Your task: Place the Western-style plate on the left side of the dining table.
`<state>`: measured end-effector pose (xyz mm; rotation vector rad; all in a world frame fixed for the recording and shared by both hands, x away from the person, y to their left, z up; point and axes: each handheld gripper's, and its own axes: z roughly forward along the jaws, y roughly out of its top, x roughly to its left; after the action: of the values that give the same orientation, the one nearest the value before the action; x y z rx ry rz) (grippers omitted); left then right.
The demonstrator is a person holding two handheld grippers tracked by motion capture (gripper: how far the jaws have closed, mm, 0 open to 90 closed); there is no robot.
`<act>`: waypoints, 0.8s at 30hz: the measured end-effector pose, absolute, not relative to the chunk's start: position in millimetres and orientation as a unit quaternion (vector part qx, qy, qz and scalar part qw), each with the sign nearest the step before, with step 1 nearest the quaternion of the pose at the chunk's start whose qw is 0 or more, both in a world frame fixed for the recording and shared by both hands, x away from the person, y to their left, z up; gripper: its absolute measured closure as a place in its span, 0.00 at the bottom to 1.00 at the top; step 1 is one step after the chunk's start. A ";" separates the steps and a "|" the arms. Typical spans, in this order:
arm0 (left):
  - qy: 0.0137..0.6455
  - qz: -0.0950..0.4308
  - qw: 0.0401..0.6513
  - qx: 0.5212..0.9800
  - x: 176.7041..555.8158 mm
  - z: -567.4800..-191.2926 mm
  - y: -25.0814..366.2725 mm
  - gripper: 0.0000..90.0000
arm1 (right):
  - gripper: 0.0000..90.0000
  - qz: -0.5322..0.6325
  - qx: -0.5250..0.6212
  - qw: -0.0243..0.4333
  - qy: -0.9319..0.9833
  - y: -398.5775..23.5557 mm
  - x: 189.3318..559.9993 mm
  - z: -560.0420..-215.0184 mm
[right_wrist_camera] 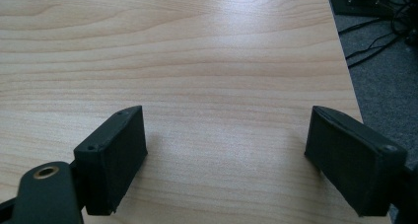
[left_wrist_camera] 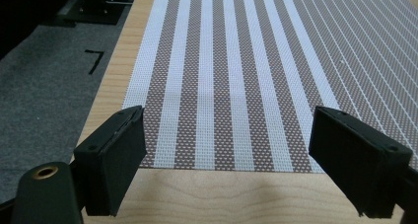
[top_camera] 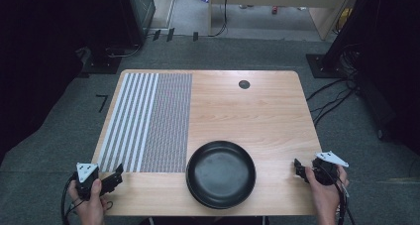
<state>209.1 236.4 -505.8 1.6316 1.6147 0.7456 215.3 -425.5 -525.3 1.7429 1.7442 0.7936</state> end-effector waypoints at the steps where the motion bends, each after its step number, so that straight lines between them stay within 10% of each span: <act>1: 0.629 0.286 0.363 0.626 210.2 -504.3 236.4 0.16 | 0.16 0.295 0.647 0.272 0.648 -425.5 215.3 -525.3; 24: 0.635 0.298 0.386 0.599 256.9 -461.9 209.4 0.16 | 0.16 0.295 0.647 0.272 0.648 -425.4 215.4 -525.4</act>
<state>256.9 209.4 -461.9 1.5259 1.6162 0.7591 215.4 -425.4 -525.4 1.7423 1.7461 0.7941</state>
